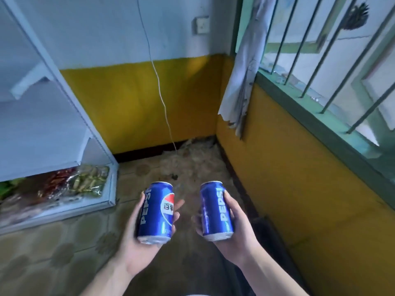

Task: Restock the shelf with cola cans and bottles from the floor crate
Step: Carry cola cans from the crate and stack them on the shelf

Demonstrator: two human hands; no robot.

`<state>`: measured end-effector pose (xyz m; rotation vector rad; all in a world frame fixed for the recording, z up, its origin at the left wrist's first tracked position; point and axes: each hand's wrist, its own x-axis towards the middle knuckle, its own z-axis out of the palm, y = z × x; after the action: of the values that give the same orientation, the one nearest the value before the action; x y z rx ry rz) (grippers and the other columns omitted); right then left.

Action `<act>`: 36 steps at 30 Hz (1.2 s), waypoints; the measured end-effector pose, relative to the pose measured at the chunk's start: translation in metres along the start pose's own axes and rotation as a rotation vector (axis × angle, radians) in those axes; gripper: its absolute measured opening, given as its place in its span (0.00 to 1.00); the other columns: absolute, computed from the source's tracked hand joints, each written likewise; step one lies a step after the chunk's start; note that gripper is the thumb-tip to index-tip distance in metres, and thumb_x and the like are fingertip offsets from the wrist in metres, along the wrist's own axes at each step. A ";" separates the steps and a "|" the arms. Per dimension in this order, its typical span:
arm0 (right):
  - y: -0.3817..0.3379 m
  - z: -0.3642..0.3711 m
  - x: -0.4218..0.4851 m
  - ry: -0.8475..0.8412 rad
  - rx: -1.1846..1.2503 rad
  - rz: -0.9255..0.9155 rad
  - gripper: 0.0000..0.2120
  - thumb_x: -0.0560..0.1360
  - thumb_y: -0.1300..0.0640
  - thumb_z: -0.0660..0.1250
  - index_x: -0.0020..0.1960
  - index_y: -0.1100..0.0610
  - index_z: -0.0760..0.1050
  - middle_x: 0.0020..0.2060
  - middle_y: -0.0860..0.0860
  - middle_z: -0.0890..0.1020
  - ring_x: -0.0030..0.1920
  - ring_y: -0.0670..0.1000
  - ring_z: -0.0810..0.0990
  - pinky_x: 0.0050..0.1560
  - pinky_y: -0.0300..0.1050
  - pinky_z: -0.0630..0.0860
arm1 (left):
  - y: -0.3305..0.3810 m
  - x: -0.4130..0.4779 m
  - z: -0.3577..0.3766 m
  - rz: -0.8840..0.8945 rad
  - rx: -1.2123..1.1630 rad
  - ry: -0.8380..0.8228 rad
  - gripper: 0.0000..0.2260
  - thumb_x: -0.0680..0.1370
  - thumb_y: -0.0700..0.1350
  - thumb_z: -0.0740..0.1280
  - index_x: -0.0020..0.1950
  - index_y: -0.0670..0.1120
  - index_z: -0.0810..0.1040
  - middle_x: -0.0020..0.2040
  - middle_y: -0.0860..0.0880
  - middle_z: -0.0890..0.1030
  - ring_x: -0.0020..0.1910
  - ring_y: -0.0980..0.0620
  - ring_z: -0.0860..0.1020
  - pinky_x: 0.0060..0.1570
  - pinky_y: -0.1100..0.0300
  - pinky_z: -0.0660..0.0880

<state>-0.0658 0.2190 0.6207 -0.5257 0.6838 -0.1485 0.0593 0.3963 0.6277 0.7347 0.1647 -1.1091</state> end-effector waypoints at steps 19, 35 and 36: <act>0.211 0.208 0.072 -0.281 -0.413 0.337 0.29 0.78 0.46 0.68 0.70 0.65 0.74 0.64 0.69 0.79 0.58 0.66 0.79 0.58 0.60 0.78 | 0.130 -0.165 -0.197 0.390 -0.129 0.439 0.36 0.68 0.55 0.79 0.70 0.40 0.76 0.65 0.34 0.80 0.49 0.40 0.81 0.40 0.47 0.81; 0.292 0.318 0.186 -0.401 -0.775 0.548 0.27 0.71 0.53 0.75 0.67 0.58 0.75 0.56 0.61 0.85 0.52 0.61 0.86 0.45 0.52 0.82 | 0.198 -0.164 -0.285 0.613 -0.249 0.723 0.29 0.71 0.56 0.75 0.67 0.42 0.77 0.60 0.33 0.82 0.57 0.37 0.81 0.53 0.46 0.77; 0.298 0.328 0.196 -0.420 -0.780 0.565 0.26 0.71 0.53 0.75 0.67 0.57 0.75 0.55 0.61 0.85 0.51 0.61 0.86 0.44 0.52 0.82 | 0.209 -0.163 -0.289 0.604 -0.244 0.753 0.25 0.73 0.54 0.72 0.66 0.42 0.77 0.60 0.34 0.82 0.57 0.36 0.81 0.55 0.44 0.76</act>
<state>0.2827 0.5517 0.5719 -1.0451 0.4333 0.7716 0.2303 0.7460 0.5809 0.8749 0.6563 -0.1947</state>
